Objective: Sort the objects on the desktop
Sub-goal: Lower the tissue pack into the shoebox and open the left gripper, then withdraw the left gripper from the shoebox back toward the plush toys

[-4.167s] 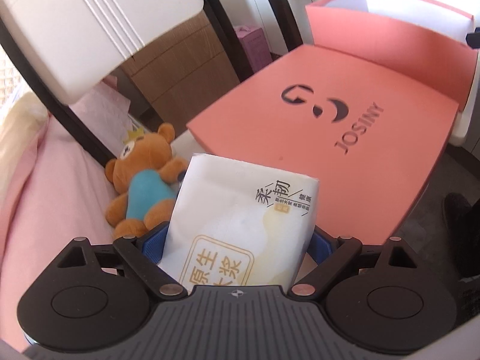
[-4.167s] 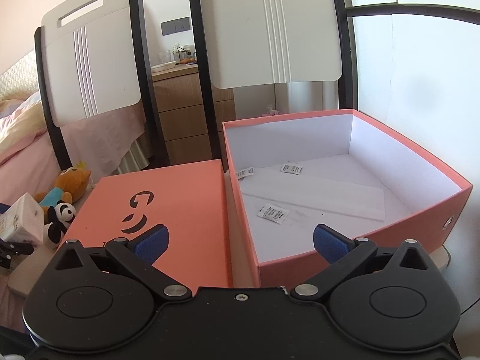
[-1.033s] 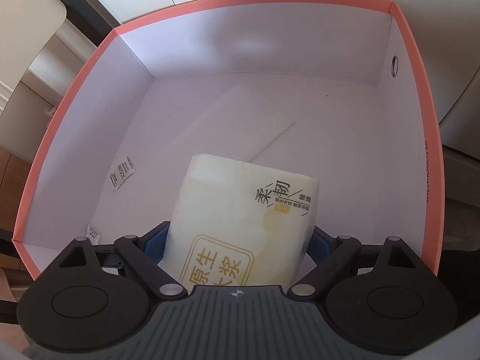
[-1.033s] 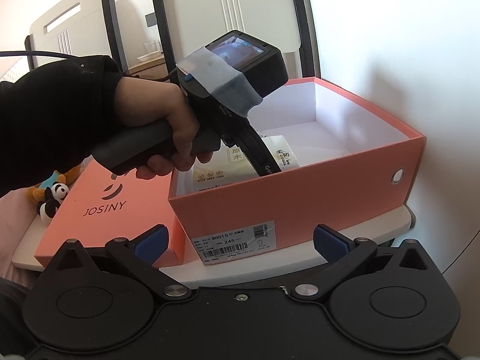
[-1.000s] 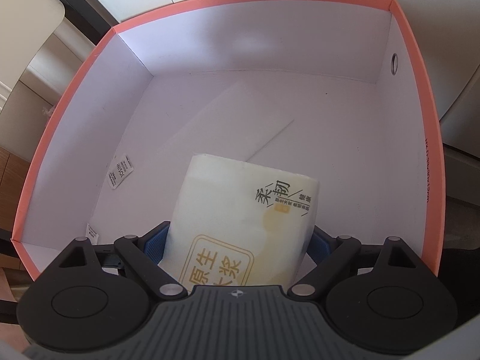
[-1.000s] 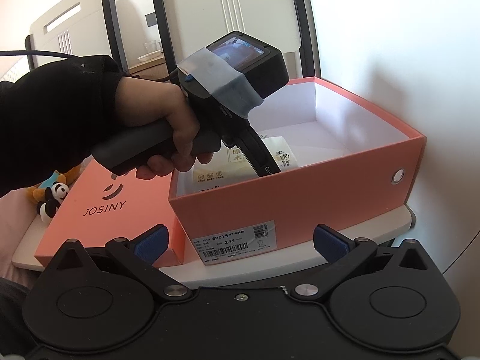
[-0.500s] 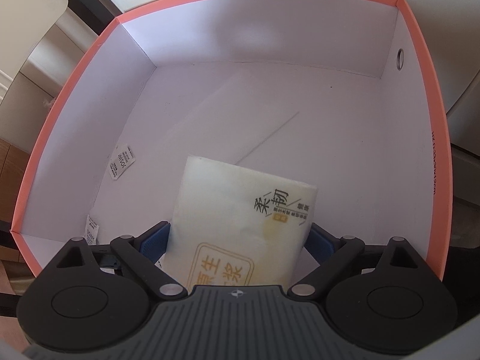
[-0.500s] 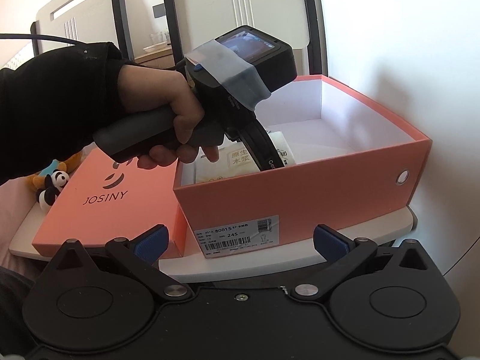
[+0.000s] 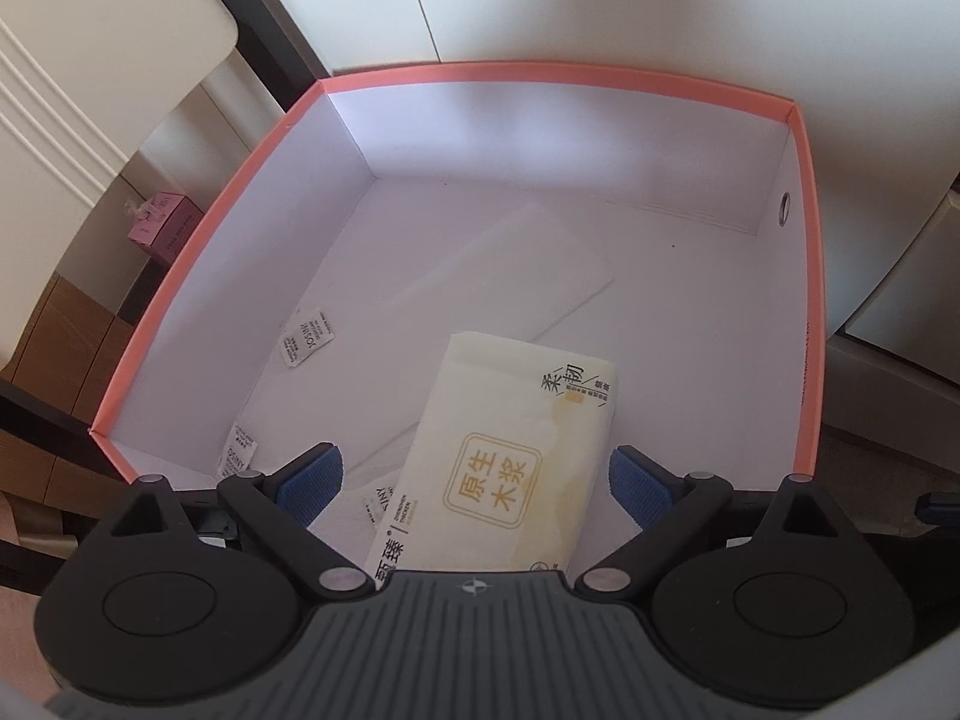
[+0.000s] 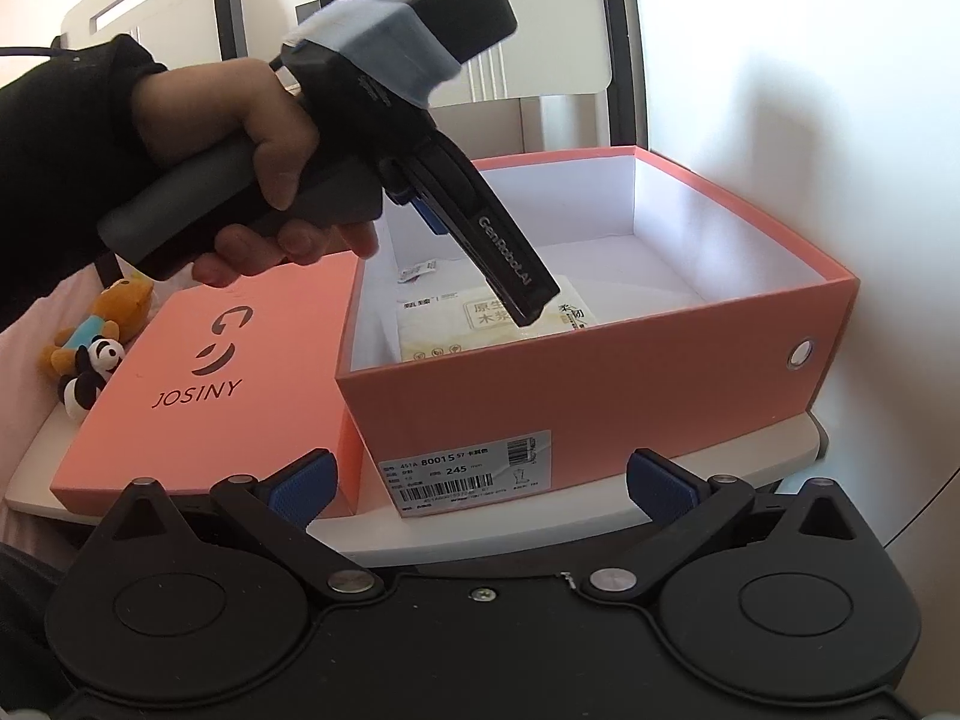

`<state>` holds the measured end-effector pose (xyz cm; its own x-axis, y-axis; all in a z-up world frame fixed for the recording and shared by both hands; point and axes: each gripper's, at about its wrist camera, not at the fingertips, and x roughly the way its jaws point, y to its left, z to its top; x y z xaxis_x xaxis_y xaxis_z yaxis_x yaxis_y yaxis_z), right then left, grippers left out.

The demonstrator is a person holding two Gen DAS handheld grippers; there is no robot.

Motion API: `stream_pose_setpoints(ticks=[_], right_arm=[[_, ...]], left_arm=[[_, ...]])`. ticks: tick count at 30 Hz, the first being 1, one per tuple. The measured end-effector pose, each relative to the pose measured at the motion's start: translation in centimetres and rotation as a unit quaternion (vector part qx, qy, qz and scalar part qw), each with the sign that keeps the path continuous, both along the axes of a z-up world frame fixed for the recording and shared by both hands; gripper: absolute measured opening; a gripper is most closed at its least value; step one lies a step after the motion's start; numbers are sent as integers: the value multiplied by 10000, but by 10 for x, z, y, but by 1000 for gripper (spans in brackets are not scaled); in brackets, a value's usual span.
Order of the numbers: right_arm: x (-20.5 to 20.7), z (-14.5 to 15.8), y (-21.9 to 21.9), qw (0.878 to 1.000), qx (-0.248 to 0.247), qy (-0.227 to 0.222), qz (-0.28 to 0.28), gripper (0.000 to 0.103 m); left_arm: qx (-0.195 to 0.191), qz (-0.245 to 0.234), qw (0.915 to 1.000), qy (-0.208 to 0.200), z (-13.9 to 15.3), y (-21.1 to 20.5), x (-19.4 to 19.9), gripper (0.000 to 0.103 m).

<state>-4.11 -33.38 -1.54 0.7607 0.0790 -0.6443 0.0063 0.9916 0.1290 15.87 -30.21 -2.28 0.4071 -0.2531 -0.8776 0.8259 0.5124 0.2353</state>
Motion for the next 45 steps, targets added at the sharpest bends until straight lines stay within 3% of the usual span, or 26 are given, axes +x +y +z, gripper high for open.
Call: stream_pose_setpoints(ticks=[20, 32, 38, 42, 45], right_arm=[[-1, 7, 35, 9991, -348, -97, 238, 103], [2, 14, 66, 9972, -305, -227, 641, 103], [3, 17, 83, 9951, -300, -322, 881, 103], [6, 17, 93, 9941, -284, -328, 996, 103], [7, 17, 100, 9935, -299, -372, 1030, 103]], left_arm=[[-637, 673, 9952, -304, 67, 105, -31, 97], [-1156, 1466, 9817, -371, 78, 205, -55, 97], [-1471, 2111, 9650, -511, 67, 262, -80, 97], [-1818, 2638, 9457, -540, 58, 296, -100, 97], [-1963, 3099, 9259, -900, 52, 313, -119, 97]])
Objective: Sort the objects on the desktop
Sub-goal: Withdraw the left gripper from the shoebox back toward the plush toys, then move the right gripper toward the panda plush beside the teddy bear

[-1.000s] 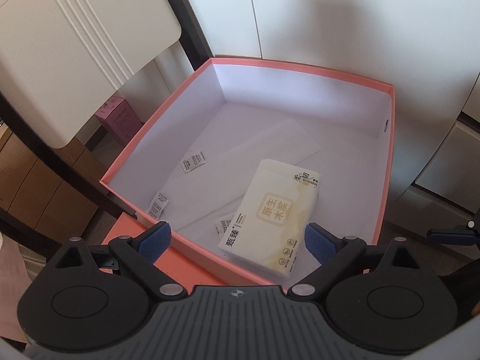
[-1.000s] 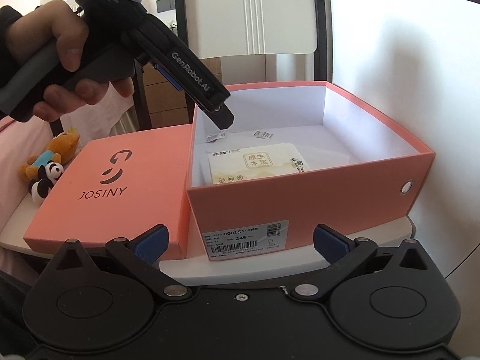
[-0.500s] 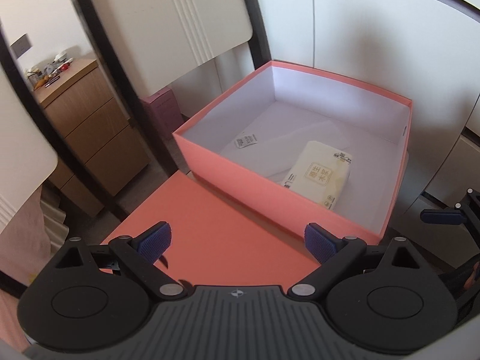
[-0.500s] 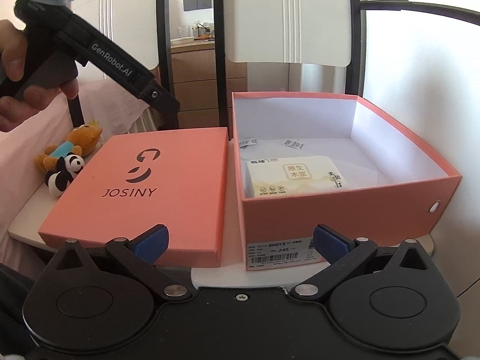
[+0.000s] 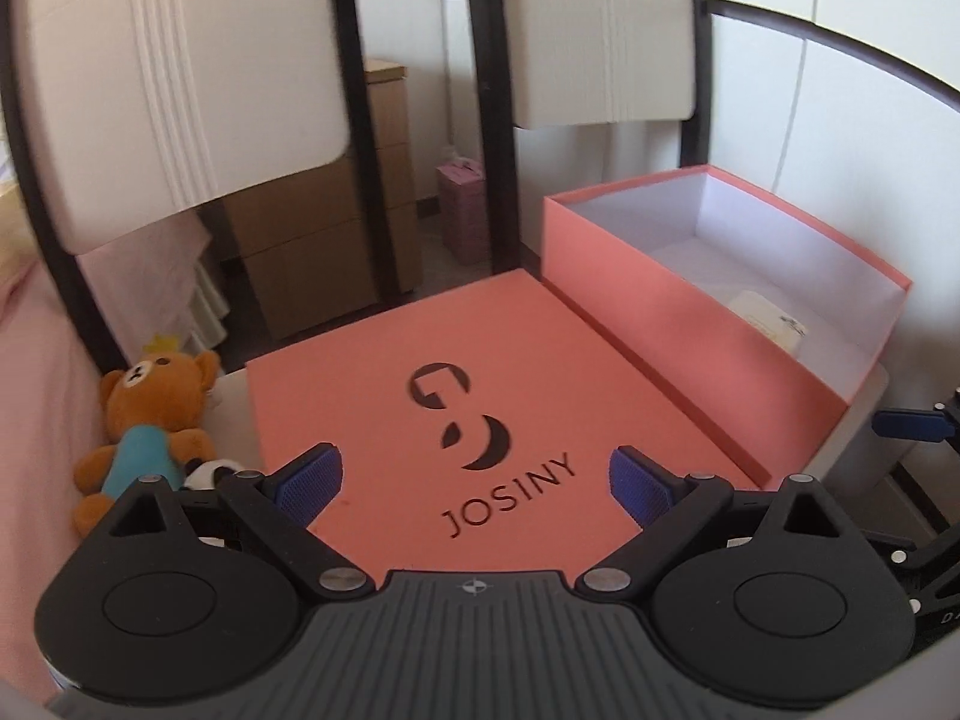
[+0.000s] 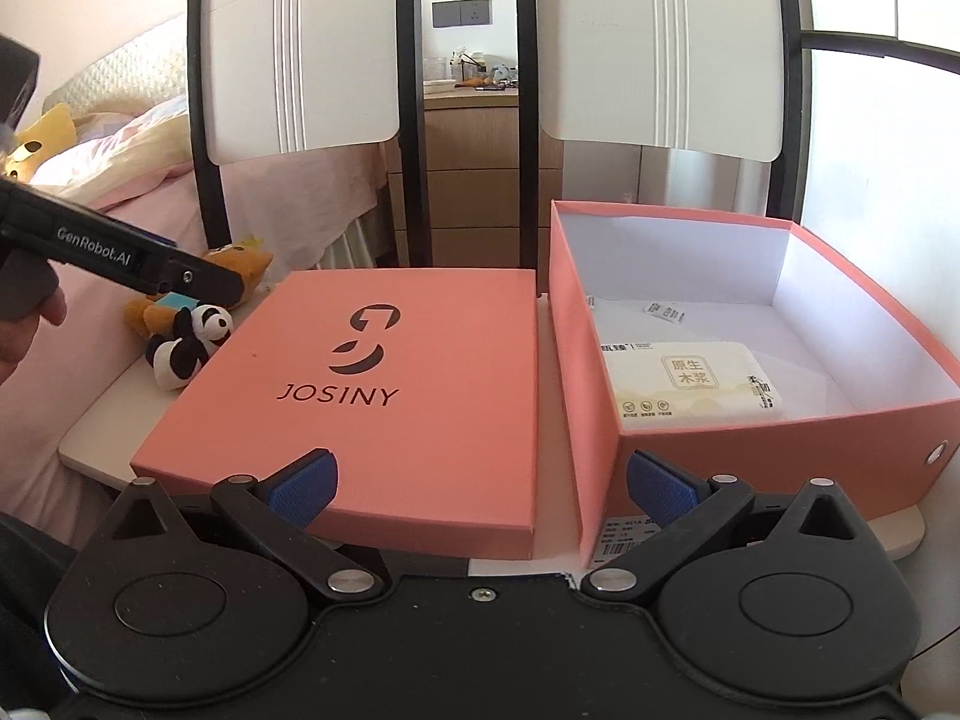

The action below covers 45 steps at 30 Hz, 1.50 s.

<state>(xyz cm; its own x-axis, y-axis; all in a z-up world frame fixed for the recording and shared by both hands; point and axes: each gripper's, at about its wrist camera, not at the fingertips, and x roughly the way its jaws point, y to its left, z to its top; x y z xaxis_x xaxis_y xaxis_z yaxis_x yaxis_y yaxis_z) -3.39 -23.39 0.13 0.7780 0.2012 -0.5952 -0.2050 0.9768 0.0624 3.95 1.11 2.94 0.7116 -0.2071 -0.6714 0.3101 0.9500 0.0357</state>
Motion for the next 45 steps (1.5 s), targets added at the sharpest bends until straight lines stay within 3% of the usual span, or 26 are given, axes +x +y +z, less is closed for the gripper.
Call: stream_pose_setpoints(ticks=[4, 8, 10, 16, 20, 23, 27, 32, 45], right_arm=[[-2, 1, 12, 9999, -24, -142, 88, 103], [-4, 4, 26, 9991, -69, -369, 182, 103], [-5, 6, 32, 9985, -3, -491, 230, 103], [1, 3, 47, 9969, 428, -575, 318, 103], [7, -5, 65, 9979, 269, -534, 231, 103], [8, -8, 75, 9975, 246, -615, 230, 103], [8, -10, 84, 9964, 390, -708, 238, 103], [11, -10, 90, 9948, 646, -772, 165, 103], [11, -11, 85, 9908, 1135, -677, 301, 103]], left_arm=[[-495, 509, 9974, -97, -6, 25, -22, 97], [-20, 941, 9945, -456, -14, 37, -45, 98], [-12, 1144, 9918, -571, -17, 47, -56, 98], [-406, 1653, 9820, -815, -30, 67, -91, 100], [-634, 1896, 9761, -852, -47, 77, -108, 101], [-766, 1908, 9735, -999, -46, 87, -115, 102], [-437, 2062, 9665, -1462, -47, 85, -121, 103], [-779, 1871, 9709, -1277, -48, 87, -118, 103], [-825, 1802, 9719, -1268, -52, 82, -120, 103]])
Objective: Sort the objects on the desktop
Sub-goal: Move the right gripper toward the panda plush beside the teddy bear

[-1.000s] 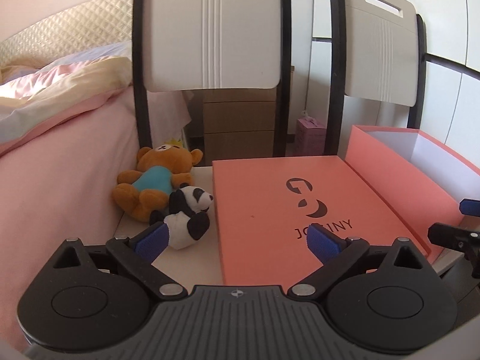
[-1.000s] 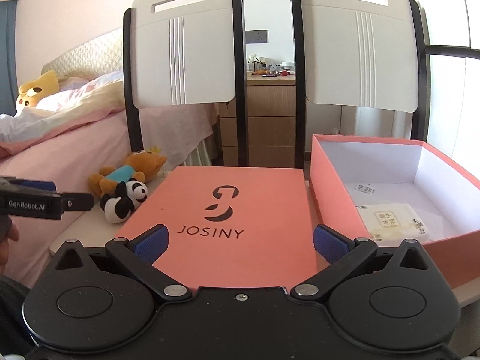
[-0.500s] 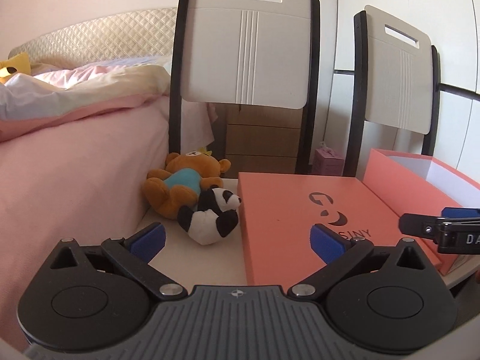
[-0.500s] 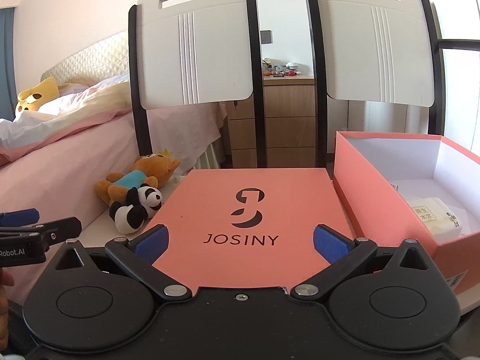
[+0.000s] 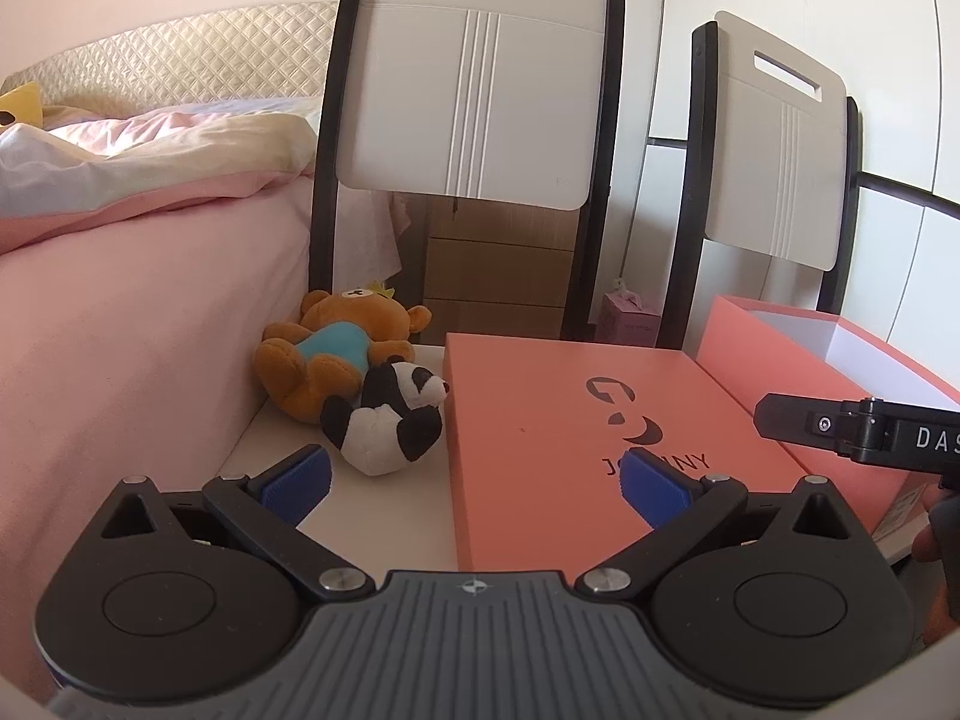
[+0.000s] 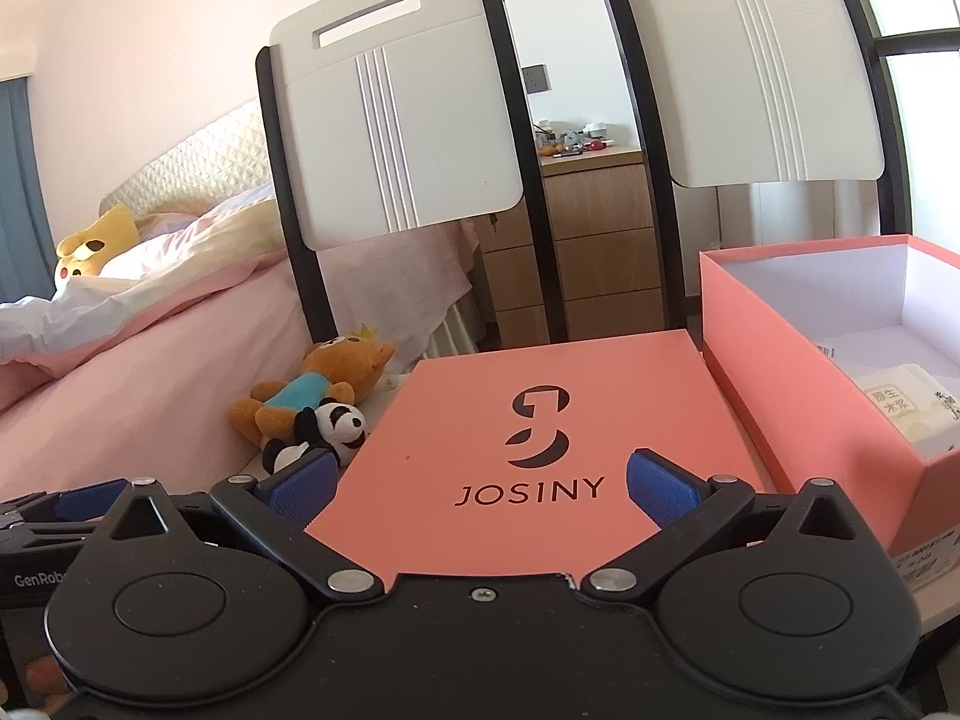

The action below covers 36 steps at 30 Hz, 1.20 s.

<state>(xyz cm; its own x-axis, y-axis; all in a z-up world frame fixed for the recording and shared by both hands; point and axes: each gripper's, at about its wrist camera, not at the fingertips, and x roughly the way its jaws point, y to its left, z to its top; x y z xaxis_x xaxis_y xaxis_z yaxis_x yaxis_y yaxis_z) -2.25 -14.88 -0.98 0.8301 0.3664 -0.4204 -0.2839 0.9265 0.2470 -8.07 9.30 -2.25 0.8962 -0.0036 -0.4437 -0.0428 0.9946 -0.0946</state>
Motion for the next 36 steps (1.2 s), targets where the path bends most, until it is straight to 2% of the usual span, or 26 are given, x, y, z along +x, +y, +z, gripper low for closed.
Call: stream_pose_setpoints(ticks=[36], right_arm=[[3, -3, -2, 9999, 91, 129, -54, 103]], left_arm=[[20, -170, 9998, 67, -3, -3, -1, 103]])
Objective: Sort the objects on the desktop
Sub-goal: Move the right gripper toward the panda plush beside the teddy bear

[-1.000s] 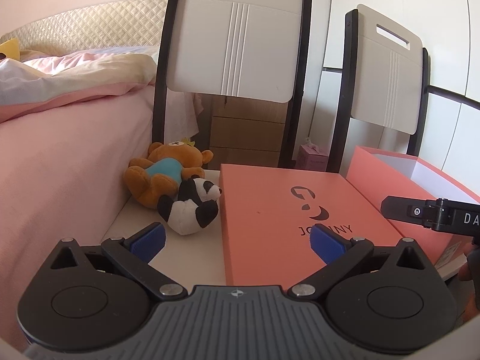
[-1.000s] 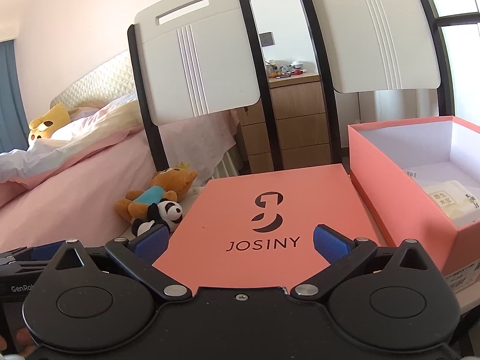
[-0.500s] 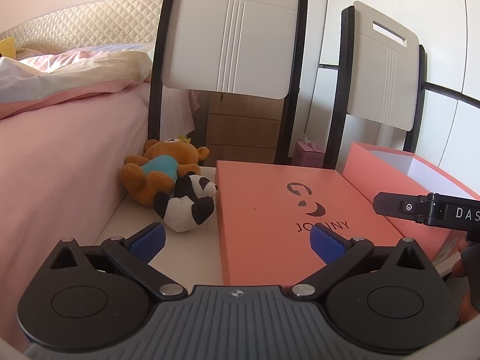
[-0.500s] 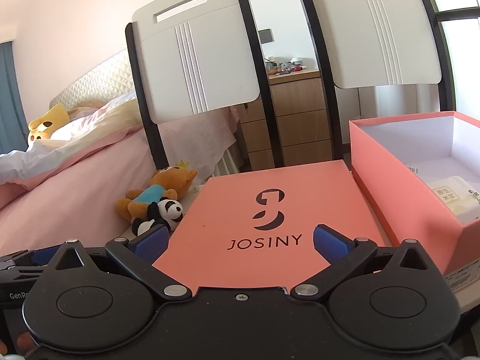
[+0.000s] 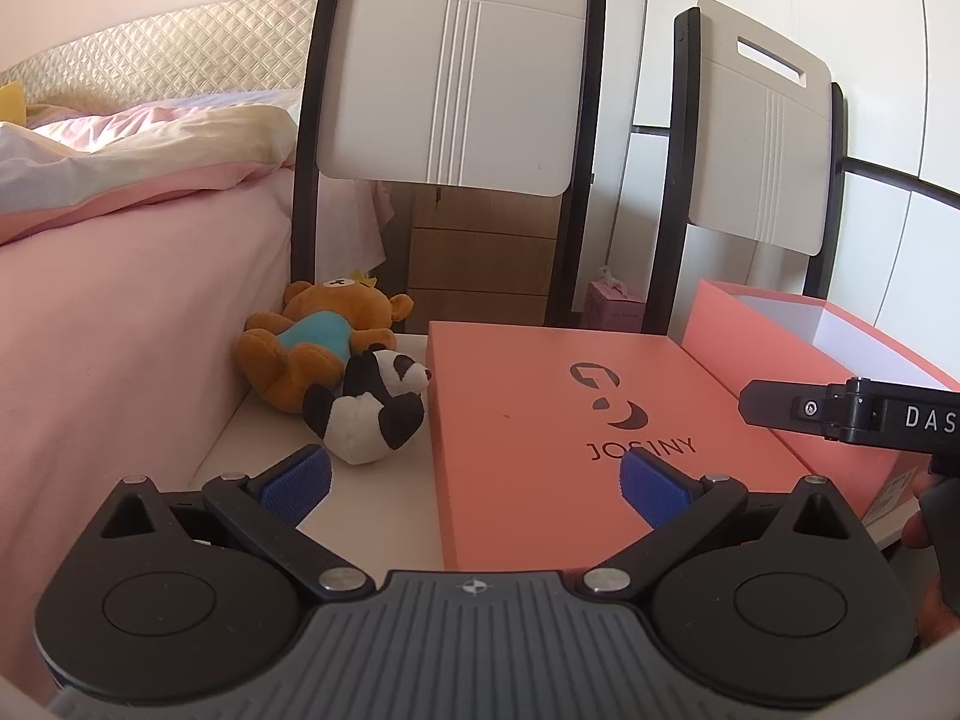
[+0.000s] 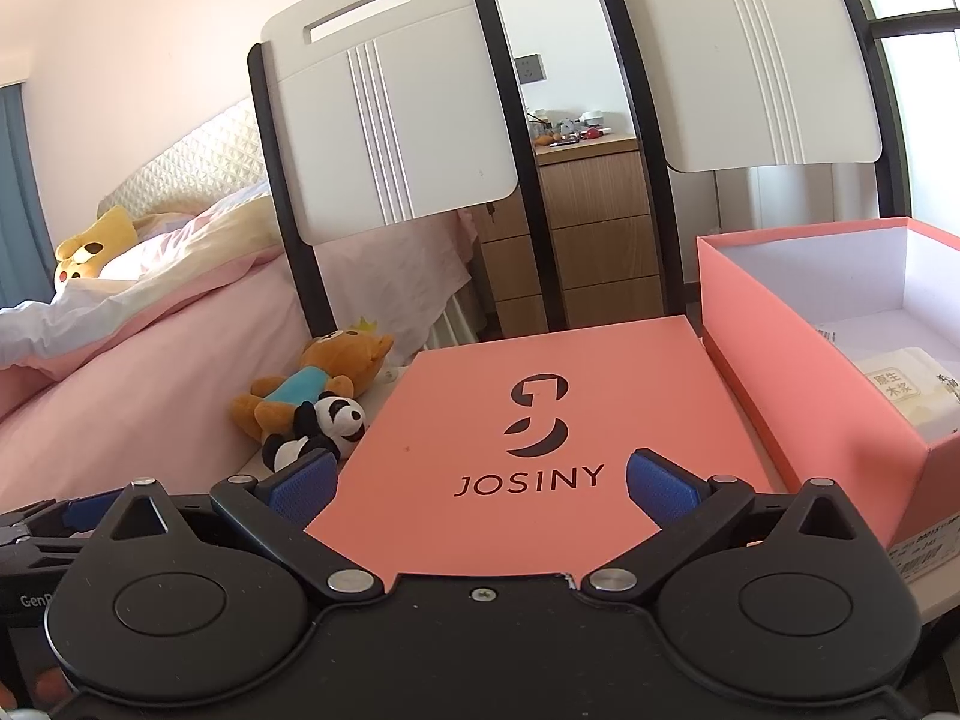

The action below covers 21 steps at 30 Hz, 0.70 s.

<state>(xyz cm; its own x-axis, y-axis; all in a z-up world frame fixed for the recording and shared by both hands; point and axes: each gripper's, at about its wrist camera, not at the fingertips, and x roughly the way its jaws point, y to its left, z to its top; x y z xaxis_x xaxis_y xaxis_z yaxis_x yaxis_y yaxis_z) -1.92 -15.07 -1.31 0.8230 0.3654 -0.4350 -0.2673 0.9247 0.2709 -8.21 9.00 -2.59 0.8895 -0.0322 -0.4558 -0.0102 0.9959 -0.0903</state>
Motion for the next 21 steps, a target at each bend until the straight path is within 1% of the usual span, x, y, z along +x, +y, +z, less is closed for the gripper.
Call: stream_pose_setpoints(ticks=[8, 11, 15, 19, 21], right_arm=[[1, -1, 2, 10000, -35, 38, 38, 103], [2, -2, 3, 10000, -48, 56, 61, 103], [4, -1, 6, 9998, -94, 77, 163, 103], [7, 2, 9, 9995, -37, 37, 323, 103], [9, 4, 13, 9992, -45, 68, 398, 103]], left_arm=[[83, 65, 9999, -63, 2, 0, -2, 103], [54, 136, 9998, -150, 4, 4, -6, 103], [-8, 313, 9994, -142, 6, 8, -10, 103], [22, 471, 9988, -103, 8, 10, -14, 103], [29, 416, 9990, -139, 9, 10, -16, 103]])
